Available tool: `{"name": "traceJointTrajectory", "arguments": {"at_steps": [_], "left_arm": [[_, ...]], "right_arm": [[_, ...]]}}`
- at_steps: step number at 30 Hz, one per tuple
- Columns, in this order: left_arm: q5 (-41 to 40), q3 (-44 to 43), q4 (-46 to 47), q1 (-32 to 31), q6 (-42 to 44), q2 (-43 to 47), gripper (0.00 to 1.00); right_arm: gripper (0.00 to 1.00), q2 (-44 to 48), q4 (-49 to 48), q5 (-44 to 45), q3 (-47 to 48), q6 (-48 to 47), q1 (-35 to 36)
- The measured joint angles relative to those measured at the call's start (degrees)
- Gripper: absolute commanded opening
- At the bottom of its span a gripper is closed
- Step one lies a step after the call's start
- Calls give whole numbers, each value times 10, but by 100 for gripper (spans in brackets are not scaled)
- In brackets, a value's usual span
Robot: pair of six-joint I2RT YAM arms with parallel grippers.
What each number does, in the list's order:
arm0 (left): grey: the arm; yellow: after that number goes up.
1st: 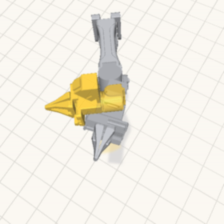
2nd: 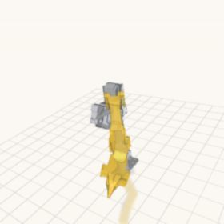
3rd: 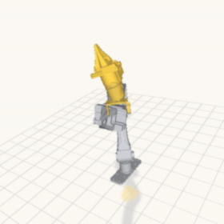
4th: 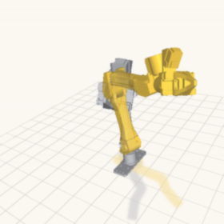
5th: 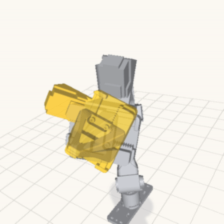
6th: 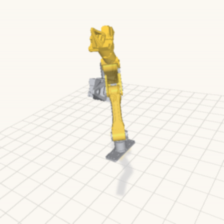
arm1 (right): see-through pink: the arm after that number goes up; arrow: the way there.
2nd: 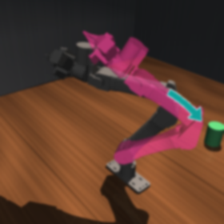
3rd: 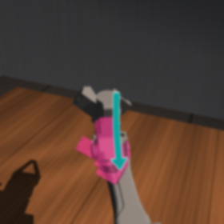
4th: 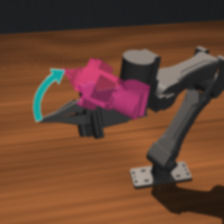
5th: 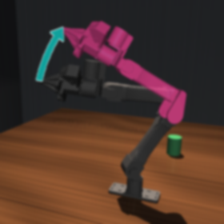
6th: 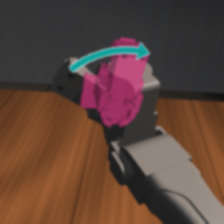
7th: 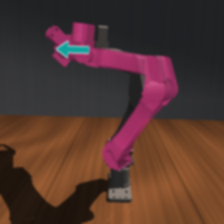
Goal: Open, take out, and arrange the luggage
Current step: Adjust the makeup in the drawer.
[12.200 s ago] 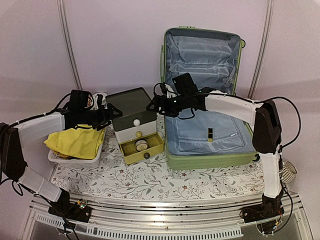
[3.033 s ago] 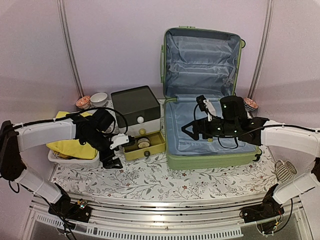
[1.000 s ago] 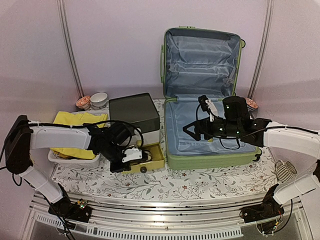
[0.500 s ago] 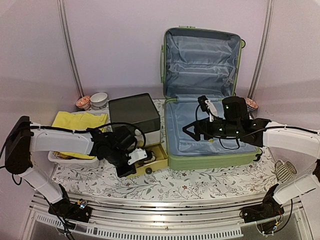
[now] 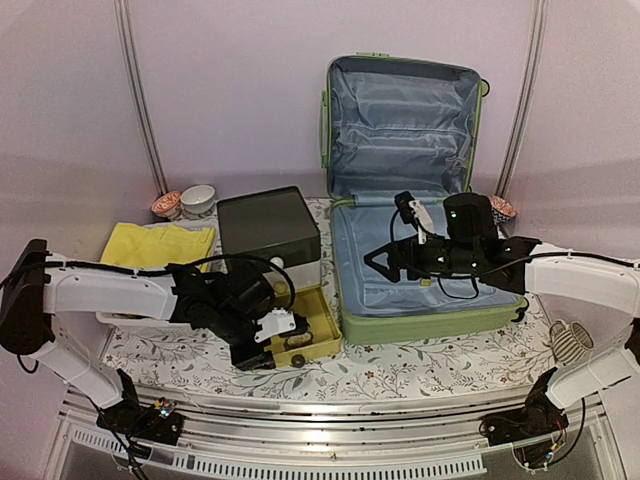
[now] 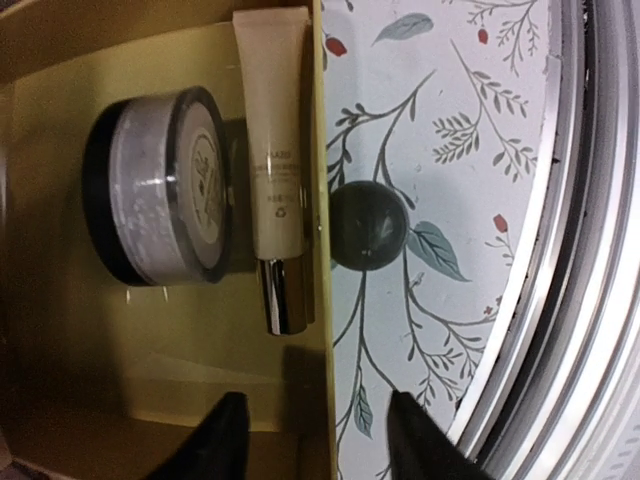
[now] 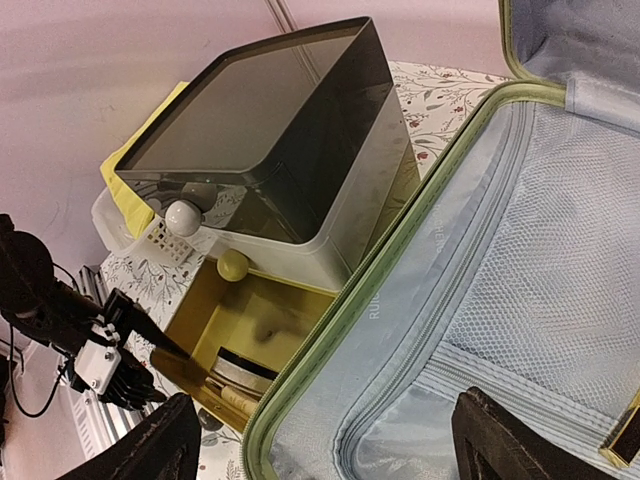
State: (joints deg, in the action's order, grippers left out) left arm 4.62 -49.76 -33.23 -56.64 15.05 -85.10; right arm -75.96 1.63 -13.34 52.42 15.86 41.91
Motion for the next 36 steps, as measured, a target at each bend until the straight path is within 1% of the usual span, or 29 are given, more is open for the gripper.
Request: {"name": "traceJointTrajectory", "arguments": {"at_steps": [4, 7, 8, 9, 10, 11, 14, 18, 20, 22, 24, 25, 27, 29, 31, 34, 36], "left_arm": [[-1, 0, 14, -2, -6, 20, 98], [-2, -1, 27, -5, -14, 51, 98], [-4, -1, 34, -7, -17, 64, 90], [-7, -1, 43, -9, -18, 75, 74], [-8, -1, 51, -10, -22, 83, 61], [-10, -2, 62, -10, -22, 88, 59], [-14, -9, 88, -11, -21, 83, 59], [-28, -20, 116, -11, -18, 44, 61], [-45, -20, 126, -11, -15, 20, 65], [-61, -19, 136, -10, -11, 1, 75], [-74, -18, 149, -10, -6, -16, 76], [-79, -18, 154, -9, -5, -23, 73], [-84, -18, 165, -9, -1, -34, 64], [-87, -18, 171, -6, 1, -44, 57], [-90, -19, 175, -4, 3, -54, 55], [-93, -21, 175, -1, 10, -70, 39], [-96, -23, 175, 0, 14, -79, 22]], "right_arm": [[88, -2, 0, -3, 0, 0, 0], [88, -2, 0, -3, 0, 0, 0], [88, -2, 0, -3, 0, 0, 0], [88, -2, 0, -3, 0, 0, 0], [88, -2, 0, -3, 0, 0, 0], [88, -2, 0, -3, 0, 0, 0], [88, -2, 0, -4, 0, 0, 0], [88, -2, 0, -5, 0, 0, 0], [88, -2, 0, -4, 0, 0, 0], [88, -2, 0, -4, 0, 0, 0], [88, -2, 0, -3, 0, -1, 0], [88, -2, 0, -3, 0, -1, 0], [89, -2, 0, -3, 0, -1, 0], [88, -2, 0, -3, 0, -2, 0], [88, -2, 0, -3, 0, -2, 0], [88, -2, 0, -3, 0, -2, 0], [88, -2, 0, -3, 0, -2, 0]]}}
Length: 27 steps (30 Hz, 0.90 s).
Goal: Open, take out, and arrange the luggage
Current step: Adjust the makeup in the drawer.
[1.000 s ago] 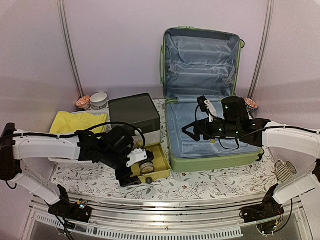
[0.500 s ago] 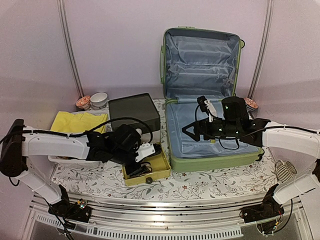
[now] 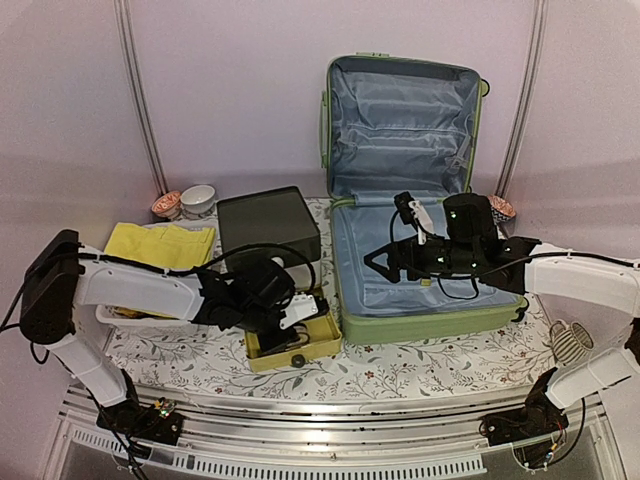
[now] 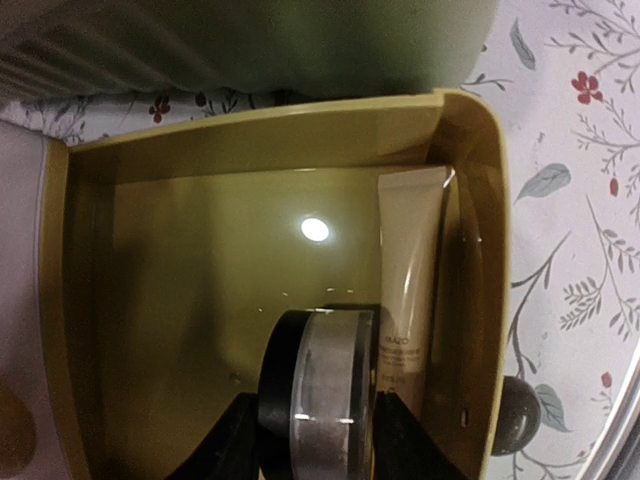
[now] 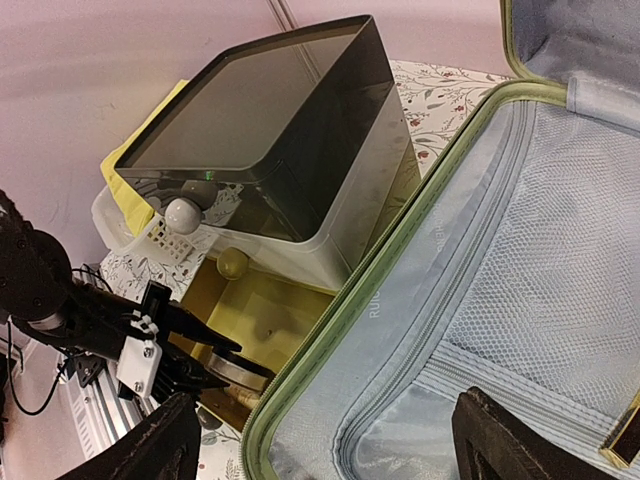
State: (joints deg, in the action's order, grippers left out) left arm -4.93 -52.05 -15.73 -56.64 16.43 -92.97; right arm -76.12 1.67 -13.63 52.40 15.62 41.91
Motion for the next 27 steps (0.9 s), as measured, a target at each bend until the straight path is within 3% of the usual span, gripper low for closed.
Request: {"name": "traceJointTrajectory", "arguments": {"at_steps": [2, 4, 12, 22, 23, 26, 27], "left_arm": [[-2, -4, 0, 1, 3, -4, 5], [-6, -12, -2, 1, 4, -6, 0], [-70, -24, -19, -7, -3, -15, 0], [-330, -58, -26, -93, -50, -96, 0], [-352, -68, -31, -100, -56, -110, 5], [-388, -84, -42, -108, -72, -132, 40], [-390, -85, -44, -109, -76, -133, 46]], "right_arm": [[88, 0, 0, 0, -2, 0, 0], [88, 0, 0, 0, -5, 0, 0], [89, 0, 0, 0, -8, 0, 0], [88, 1, -1, 1, -11, 2, 0], [88, 1, -1, 1, -11, 2, 0], [88, 1, -2, 0, -11, 2, 0], [88, 1, -1, 0, -11, 2, 0]]}}
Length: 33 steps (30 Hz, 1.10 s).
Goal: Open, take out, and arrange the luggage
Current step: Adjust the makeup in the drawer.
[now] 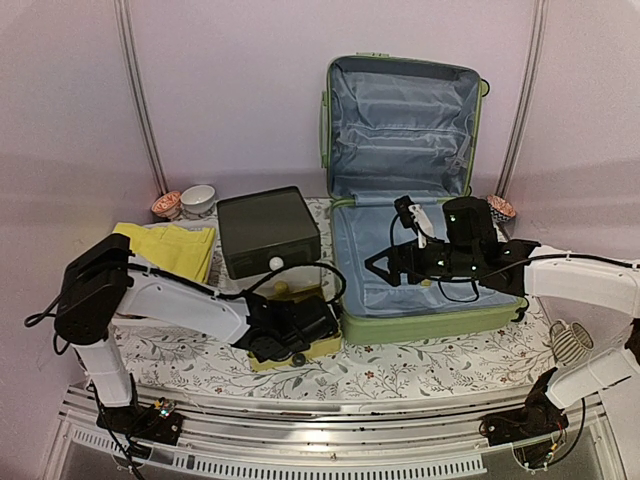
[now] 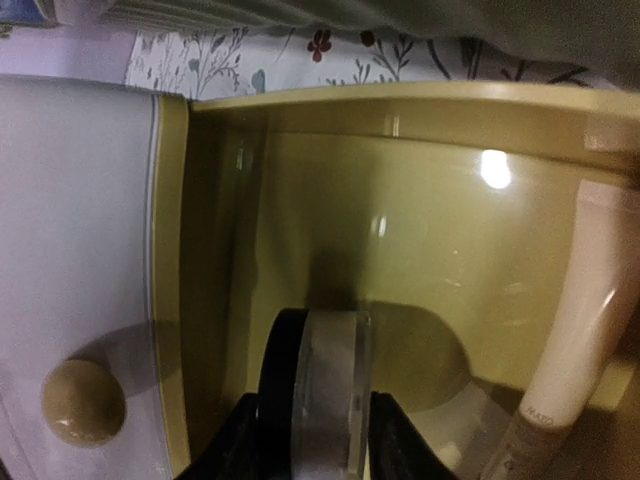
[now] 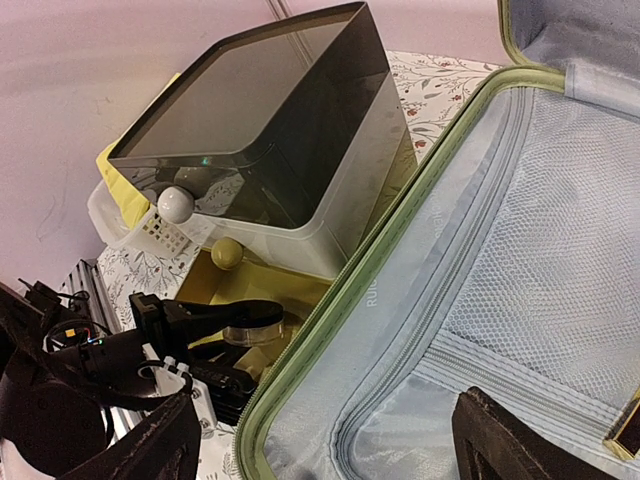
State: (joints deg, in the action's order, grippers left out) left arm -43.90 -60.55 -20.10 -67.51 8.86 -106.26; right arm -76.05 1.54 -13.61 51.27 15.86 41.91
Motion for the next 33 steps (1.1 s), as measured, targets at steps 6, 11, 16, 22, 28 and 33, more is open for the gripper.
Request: {"name": "traceJointTrajectory", "arguments": {"at_steps": [6, 11, 16, 22, 28, 33], "left_arm": [[74, -8, -23, 10, -2, -2, 74], [118, -25, -52, 22, 1, -9, 74], [137, -39, -78, 25, 1, -10, 76], [193, -66, -125, 33, 12, 0, 87], [305, -105, -183, 33, 40, 38, 86], [369, -134, -216, 45, 56, 50, 80]], "right_arm": [[88, 0, 0, 0, 0, 0, 0], [88, 0, -1, 0, 0, 0, 0], [88, 0, -1, 0, -1, 0, 0], [88, 0, -1, 0, -2, 0, 0], [88, 0, -1, 0, -2, 0, 0], [88, 0, -2, 0, -3, 0, 0]]}}
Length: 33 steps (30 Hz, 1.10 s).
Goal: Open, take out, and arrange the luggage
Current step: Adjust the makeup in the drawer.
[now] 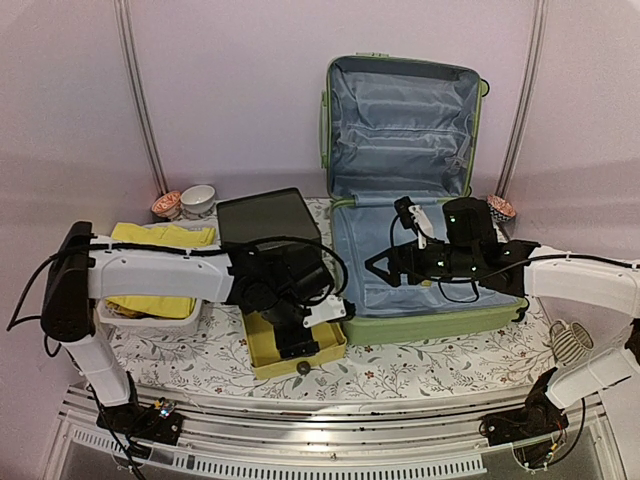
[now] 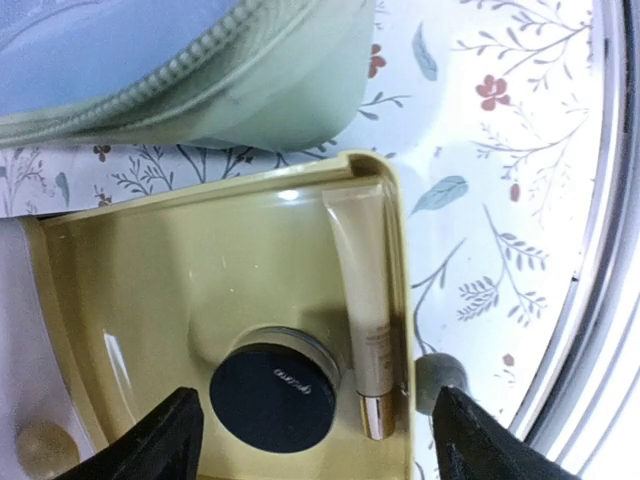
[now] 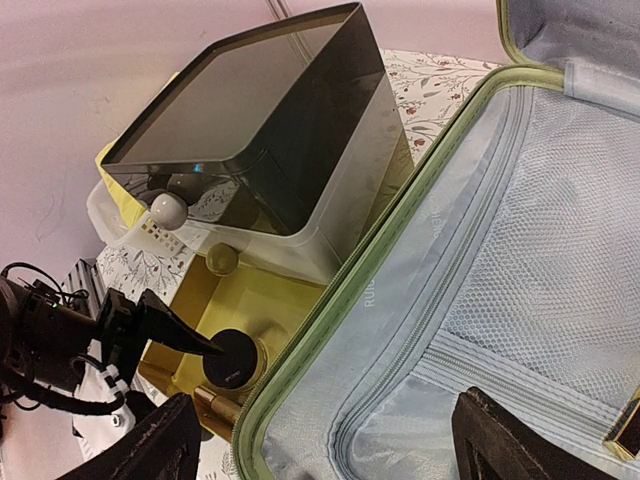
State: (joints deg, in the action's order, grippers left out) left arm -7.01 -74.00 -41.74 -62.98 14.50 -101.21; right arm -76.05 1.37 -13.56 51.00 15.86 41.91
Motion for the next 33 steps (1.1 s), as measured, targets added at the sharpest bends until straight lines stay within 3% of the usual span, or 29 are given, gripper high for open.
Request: {"name": "traceJointTrajectory", "arguments": {"at_steps": [4, 8, 10, 17, 20, 27, 33], "left_arm": [[48, -11, -18, 11, -7, 15, 79], [63, -23, -19, 23, -51, 42, 88], [66, -31, -10, 24, -99, 58, 98], [39, 17, 51, 27, -323, 153, 98], [-4, 69, 65, 27, -414, 197, 98], [-65, 310, 191, 38, -602, 411, 98], [-74, 444, 287, 74, -681, 541, 97]], "right_arm": [[88, 0, 0, 0, 0, 0, 0], [88, 0, -1, 0, 0, 0, 0], [89, 2, -1, 1, 0, 0, 0], [89, 14, -1, 7, -1, 0, 0], [89, 23, -2, 10, -9, 0, 0], [89, 25, -2, 21, -14, 0, 0], [89, -6, -4, 28, -11, 10, 0]]}}
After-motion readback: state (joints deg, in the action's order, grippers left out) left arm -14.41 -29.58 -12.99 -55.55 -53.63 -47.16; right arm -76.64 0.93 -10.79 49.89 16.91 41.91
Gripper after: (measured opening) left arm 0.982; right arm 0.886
